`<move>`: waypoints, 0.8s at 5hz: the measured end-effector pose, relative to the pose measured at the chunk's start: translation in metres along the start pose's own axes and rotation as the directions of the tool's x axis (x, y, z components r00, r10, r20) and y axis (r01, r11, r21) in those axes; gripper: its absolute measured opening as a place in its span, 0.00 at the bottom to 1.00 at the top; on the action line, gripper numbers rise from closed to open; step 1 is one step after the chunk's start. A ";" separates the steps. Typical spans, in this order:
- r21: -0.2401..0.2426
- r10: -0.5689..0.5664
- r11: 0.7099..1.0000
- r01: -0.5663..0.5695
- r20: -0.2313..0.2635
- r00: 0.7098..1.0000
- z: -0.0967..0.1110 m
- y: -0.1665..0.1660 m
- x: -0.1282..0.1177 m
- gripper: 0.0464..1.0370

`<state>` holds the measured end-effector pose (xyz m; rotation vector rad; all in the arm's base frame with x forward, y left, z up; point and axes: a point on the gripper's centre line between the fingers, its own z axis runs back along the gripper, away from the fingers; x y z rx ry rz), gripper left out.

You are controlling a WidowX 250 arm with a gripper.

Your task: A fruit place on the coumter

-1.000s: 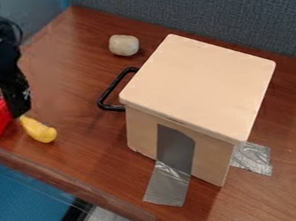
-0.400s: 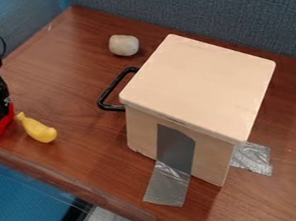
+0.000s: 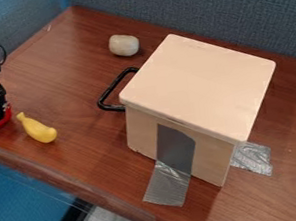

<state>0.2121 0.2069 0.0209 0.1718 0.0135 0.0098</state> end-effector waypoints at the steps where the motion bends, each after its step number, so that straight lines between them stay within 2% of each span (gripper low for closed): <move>1: -0.002 0.010 1.000 -0.010 -0.002 1.000 0.000 -0.001 0.000 0.81; 2: -0.025 0.012 1.000 -0.012 -0.032 0.999 0.005 -0.010 -0.001 0.81; 3: -0.055 0.046 0.997 -0.044 0.026 0.999 0.054 -0.018 0.015 0.81; 4: -0.110 0.046 0.993 -0.037 0.079 0.996 0.100 -0.042 0.026 0.81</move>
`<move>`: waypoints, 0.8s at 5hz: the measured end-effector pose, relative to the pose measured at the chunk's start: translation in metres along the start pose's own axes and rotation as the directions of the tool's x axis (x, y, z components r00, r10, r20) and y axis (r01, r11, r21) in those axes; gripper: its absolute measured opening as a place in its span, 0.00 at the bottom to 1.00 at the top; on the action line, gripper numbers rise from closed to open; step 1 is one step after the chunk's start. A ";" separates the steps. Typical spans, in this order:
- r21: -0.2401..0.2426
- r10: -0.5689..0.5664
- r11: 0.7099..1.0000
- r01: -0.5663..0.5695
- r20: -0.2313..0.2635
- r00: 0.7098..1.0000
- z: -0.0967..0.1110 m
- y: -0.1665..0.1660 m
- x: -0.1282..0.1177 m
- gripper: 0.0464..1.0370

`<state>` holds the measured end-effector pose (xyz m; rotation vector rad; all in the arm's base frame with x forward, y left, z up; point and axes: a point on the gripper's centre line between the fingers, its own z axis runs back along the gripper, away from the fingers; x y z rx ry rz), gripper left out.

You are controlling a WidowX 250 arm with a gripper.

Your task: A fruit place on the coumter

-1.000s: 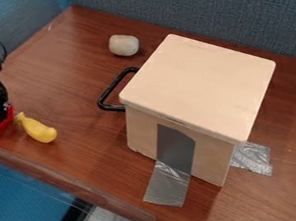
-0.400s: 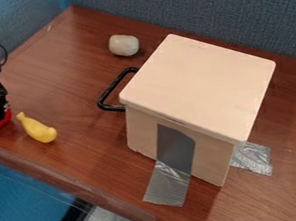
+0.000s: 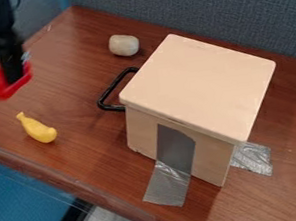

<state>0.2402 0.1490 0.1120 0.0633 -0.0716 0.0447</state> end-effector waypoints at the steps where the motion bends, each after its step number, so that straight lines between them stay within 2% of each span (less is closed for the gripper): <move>1: -0.038 -0.058 0.998 0.059 0.019 0.998 0.027 -0.039 0.016 0.81; 2: -0.049 -0.162 0.985 0.163 0.032 0.986 0.036 -0.087 0.031 0.81; 3: -0.041 -0.236 0.971 0.237 0.045 0.971 0.035 -0.125 0.038 0.81; 4: -0.037 -0.309 0.950 0.309 0.006 0.951 0.021 -0.160 0.042 0.81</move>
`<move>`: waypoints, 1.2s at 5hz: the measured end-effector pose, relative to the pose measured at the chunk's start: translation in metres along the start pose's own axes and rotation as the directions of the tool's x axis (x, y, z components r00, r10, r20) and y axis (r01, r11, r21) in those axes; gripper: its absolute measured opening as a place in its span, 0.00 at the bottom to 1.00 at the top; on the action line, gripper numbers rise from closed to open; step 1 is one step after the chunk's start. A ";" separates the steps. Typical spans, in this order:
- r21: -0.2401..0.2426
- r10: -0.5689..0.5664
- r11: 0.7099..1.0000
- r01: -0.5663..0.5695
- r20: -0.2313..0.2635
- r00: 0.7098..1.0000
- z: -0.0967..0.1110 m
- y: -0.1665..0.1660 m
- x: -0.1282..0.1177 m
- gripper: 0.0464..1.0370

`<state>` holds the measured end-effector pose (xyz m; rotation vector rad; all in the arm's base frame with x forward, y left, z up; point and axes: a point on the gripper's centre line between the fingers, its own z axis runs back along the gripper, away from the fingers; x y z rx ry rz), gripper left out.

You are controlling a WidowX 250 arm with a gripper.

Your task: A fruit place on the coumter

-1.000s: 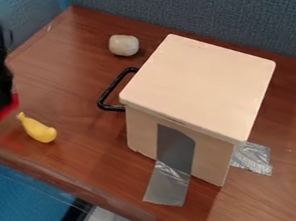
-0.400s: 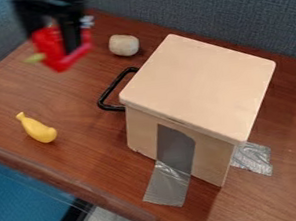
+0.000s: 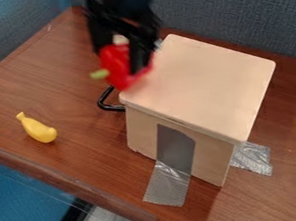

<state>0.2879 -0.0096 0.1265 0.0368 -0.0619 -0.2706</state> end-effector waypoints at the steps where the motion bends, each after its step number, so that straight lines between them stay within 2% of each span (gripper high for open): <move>1: -0.005 -0.048 0.999 0.048 0.006 0.999 0.000 -0.017 0.021 0.81; 2: -0.029 -0.054 0.998 0.054 -0.006 0.999 -0.001 -0.027 0.034 0.81; 3: -0.046 -0.047 0.998 0.046 -0.019 0.999 -0.001 -0.030 0.036 0.87; 4: -0.066 -0.025 0.998 0.022 -0.049 0.998 0.001 -0.033 0.030 0.97; 6: -0.037 0.033 0.999 -0.032 0.034 0.999 0.045 -0.025 0.022 0.96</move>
